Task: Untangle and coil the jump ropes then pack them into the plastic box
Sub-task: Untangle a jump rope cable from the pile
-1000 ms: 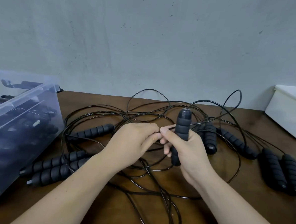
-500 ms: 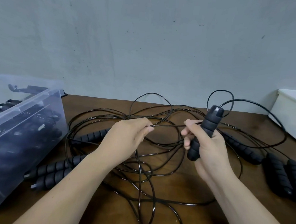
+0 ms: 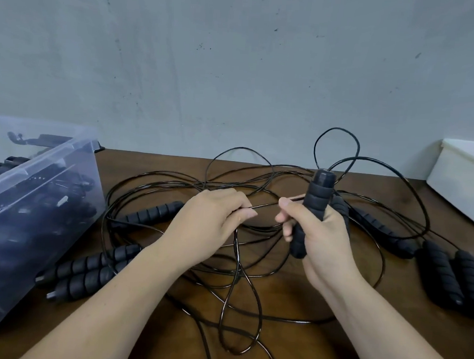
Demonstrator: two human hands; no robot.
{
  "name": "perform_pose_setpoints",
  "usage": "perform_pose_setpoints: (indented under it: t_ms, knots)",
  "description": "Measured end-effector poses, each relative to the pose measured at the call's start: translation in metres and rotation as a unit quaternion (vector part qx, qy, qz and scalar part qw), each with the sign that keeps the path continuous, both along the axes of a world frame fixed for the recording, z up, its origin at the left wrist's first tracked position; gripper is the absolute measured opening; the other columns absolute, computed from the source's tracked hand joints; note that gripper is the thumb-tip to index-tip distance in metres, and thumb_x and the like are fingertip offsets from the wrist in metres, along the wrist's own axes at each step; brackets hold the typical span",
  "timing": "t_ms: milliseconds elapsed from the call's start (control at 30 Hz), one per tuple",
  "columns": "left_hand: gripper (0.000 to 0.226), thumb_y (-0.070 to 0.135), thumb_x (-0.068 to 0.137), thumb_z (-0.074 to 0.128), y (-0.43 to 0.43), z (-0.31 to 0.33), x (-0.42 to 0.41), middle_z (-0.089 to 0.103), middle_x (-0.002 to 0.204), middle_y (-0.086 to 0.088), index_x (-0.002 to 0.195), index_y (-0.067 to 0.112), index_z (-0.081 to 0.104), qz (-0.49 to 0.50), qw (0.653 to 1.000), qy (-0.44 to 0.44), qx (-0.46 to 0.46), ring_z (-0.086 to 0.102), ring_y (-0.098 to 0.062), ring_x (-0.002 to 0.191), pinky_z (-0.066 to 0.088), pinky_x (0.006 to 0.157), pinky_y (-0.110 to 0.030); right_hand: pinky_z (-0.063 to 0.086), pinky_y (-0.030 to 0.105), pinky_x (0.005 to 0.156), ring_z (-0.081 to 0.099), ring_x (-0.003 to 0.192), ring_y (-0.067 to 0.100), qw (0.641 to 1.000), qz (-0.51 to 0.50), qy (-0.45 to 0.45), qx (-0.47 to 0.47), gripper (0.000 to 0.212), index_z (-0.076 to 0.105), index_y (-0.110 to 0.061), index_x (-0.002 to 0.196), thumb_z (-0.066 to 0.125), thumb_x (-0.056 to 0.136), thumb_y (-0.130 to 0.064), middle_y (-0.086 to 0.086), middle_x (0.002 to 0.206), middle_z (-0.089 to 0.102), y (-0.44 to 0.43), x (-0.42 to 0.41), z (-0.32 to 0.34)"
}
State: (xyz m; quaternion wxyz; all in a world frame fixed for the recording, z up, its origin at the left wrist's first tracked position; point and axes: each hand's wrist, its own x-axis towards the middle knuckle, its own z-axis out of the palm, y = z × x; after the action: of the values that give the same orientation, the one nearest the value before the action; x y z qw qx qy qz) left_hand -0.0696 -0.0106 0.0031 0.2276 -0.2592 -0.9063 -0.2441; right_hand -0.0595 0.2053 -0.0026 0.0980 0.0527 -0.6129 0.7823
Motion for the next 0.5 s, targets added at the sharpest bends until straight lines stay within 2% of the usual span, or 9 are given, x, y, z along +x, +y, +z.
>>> perform_pose_setpoints:
  t_ms: [167,267,367,500]
  knots:
    - [0.019,0.052,0.099,0.060,-0.005,-0.001,-0.004,0.061,0.091,0.017,0.095,0.036,0.068,0.028,0.999,-0.004,-0.020,0.057,-0.006,0.086,0.053,0.080,-0.035,0.049,0.029,0.058,0.056,0.059,0.016,1.000,-0.021,0.006,0.018,0.017,0.069,0.005,0.093,0.075,0.096,-0.011,0.013,0.076,0.071,0.002,0.000,0.002]
    - [0.016,0.049,0.097,0.065,-0.011,0.003,-0.006,0.065,0.096,0.017,0.091,0.035,0.071,0.032,0.999,0.008,-0.030,0.055,-0.007,0.093,0.050,0.090,-0.039,0.050,0.029,0.058,0.056,0.059,0.016,0.999,-0.025,0.013,0.025,0.017,0.068,0.004,0.091,0.075,0.096,-0.011,0.013,0.076,0.071,0.003,0.000,0.004]
    - [0.015,0.047,0.095,0.071,-0.018,0.005,-0.010,0.068,0.105,0.021,0.091,0.034,0.074,0.058,0.996,0.031,-0.064,0.054,-0.010,0.113,0.039,0.104,-0.040,0.050,0.029,0.058,0.055,0.060,0.018,0.999,-0.033,0.015,0.016,0.013,0.067,-0.002,0.089,0.075,0.096,-0.010,0.013,0.074,0.068,0.005,-0.001,0.006]
    - [0.017,0.047,0.095,0.073,-0.036,0.000,-0.019,0.068,0.109,0.023,0.092,0.031,0.079,0.101,0.990,0.022,-0.094,0.049,-0.010,0.122,0.024,0.104,-0.033,0.046,0.025,0.055,0.050,0.059,0.017,0.996,-0.058,-0.008,-0.073,0.010,0.065,-0.009,0.094,0.075,0.095,-0.012,0.007,0.073,0.063,0.024,-0.011,0.013]
